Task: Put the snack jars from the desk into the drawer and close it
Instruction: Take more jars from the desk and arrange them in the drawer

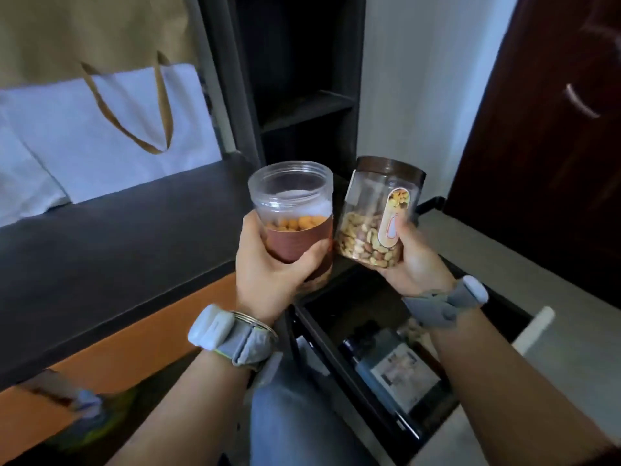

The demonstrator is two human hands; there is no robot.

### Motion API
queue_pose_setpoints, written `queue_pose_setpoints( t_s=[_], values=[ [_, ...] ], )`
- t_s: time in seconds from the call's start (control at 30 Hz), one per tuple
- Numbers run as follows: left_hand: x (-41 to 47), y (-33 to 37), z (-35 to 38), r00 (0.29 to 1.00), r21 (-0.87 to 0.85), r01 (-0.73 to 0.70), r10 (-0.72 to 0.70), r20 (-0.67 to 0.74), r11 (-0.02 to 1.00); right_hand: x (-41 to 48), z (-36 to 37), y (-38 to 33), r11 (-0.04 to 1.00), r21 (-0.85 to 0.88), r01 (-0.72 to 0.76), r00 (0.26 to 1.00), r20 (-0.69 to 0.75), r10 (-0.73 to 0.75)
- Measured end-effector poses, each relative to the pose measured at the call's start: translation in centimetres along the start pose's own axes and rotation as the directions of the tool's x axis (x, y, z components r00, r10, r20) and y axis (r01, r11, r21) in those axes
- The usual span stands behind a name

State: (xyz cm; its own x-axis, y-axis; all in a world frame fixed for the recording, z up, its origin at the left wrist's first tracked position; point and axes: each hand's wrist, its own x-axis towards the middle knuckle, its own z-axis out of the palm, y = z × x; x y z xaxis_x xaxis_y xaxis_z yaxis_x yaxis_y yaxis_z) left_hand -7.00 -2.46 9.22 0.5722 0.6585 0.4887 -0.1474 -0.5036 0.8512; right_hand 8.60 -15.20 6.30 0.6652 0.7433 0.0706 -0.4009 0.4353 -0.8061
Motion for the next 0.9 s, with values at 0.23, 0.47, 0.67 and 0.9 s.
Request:
queue_pose_setpoints(
  t_s=[0.23, 0.47, 0.67, 0.9],
  values=[
    [-3.4, -2.8, 8.9, 0.960, 0.031, 0.164, -0.166, 0.225, 0.986, -3.5, -9.4, -4.0, 0.912, -0.406, -0.066, 0.952, -0.299, -0.064],
    [-5.1, -5.8, 11.8, 0.875, 0.141, 0.382, -0.406, 0.265, 0.913, -4.2, -16.1, -3.9, 0.451, -0.781, -0.432, 0.871, -0.491, -0.016],
    [-6.1, -8.0, 14.2, 0.781, 0.219, 0.507, -0.552, 0.292, 0.834, -4.4, -20.6, -1.0, 0.044, -0.866, -0.498, 0.854, -0.481, 0.197],
    [-7.0, -7.3, 14.1, 0.798, 0.215, 0.467, -0.514, 0.314, 0.858, -4.2, -21.8, -1.6, -0.238, -0.856, -0.458, 0.789, -0.515, 0.334]
  ],
)
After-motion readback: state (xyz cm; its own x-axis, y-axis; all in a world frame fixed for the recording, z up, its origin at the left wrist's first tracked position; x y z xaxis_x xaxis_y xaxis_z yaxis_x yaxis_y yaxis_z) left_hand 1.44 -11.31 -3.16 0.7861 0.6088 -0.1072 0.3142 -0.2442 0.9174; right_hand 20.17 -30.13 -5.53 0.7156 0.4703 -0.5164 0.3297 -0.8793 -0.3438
